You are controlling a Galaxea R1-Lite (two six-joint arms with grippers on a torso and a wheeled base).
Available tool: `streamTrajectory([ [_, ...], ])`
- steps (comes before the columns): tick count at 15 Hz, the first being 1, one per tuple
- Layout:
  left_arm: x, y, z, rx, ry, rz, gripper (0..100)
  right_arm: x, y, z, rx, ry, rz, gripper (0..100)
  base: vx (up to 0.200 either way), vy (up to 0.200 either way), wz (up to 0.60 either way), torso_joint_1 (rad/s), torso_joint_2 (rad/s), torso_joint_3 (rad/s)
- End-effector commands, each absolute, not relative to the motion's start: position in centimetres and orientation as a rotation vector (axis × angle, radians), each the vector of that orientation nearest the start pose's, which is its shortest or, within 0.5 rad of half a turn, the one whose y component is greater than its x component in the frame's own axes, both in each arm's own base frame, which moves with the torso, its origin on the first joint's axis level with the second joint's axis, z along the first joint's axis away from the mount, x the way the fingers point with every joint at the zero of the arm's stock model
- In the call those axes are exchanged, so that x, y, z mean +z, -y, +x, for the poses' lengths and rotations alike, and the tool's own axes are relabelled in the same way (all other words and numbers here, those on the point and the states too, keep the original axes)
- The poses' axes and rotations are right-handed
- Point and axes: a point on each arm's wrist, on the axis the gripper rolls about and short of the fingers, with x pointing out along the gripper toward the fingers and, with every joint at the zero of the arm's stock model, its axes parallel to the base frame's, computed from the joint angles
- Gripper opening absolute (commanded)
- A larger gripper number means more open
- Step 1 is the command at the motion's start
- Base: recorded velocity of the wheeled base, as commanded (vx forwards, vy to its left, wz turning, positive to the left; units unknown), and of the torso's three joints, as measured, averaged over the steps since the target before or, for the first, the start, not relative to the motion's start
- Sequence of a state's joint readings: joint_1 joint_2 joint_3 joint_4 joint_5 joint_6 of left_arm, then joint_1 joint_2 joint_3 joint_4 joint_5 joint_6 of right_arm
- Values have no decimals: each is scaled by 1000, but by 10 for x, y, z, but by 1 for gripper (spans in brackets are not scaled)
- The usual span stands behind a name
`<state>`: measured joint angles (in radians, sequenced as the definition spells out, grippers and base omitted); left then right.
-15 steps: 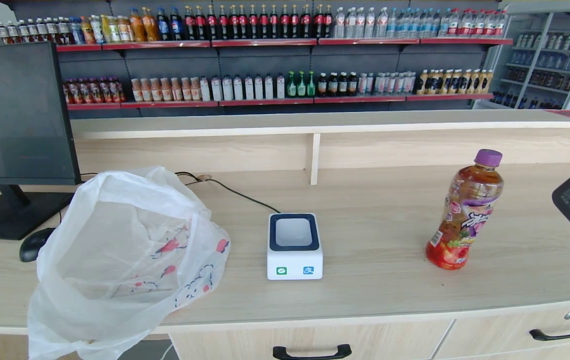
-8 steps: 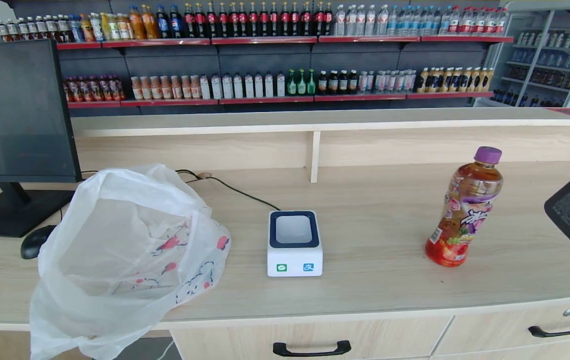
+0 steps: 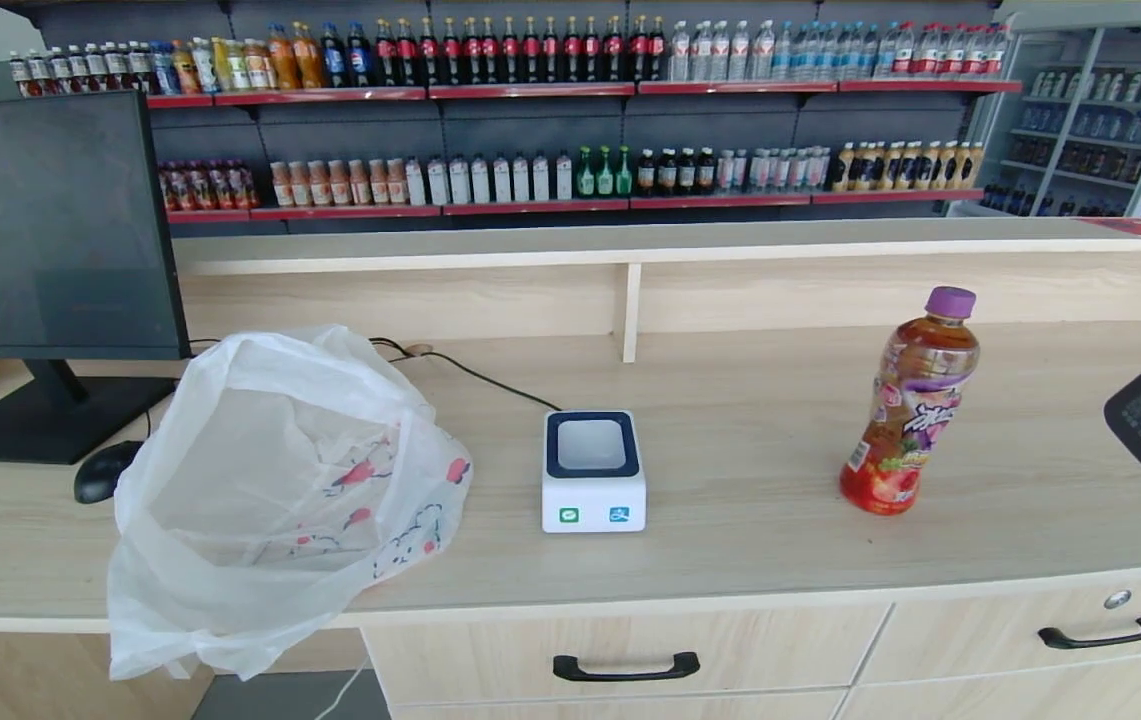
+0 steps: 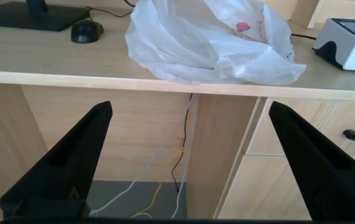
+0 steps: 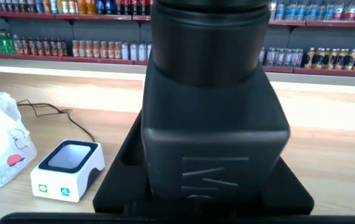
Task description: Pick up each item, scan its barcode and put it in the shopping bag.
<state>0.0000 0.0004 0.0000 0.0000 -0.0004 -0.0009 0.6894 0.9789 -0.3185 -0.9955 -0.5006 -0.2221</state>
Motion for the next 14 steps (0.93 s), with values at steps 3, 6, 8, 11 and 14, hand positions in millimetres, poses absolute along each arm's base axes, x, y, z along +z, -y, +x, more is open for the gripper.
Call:
streamTrajectory([
  [3, 75, 0, -23, 0, 0, -6, 100, 237, -65, 96, 154, 297, -33, 0, 0, 200, 0, 17, 9, 1],
  [6, 75, 0, -23, 0, 0, -9, 100, 236, -66, 97, 155, 290, -40, 0, 0, 200, 0, -4, 1, 2],
  [8, 75, 0, -23, 0, 0, -8, 100, 238, -69, 101, 155, 286, -44, 0, 0, 100, 0, 1, 1, 4],
  [11, 76, 0, -23, 0, 2, -6, 100, 241, -79, 114, 152, 268, -67, 0, 0, 0, 0, 0, 0, 0],
  [14, 76, 0, -23, 0, 2, -6, 100, 238, -92, 131, 149, 233, -117, 0, 0, 0, 0, 0, 0, 0],
])
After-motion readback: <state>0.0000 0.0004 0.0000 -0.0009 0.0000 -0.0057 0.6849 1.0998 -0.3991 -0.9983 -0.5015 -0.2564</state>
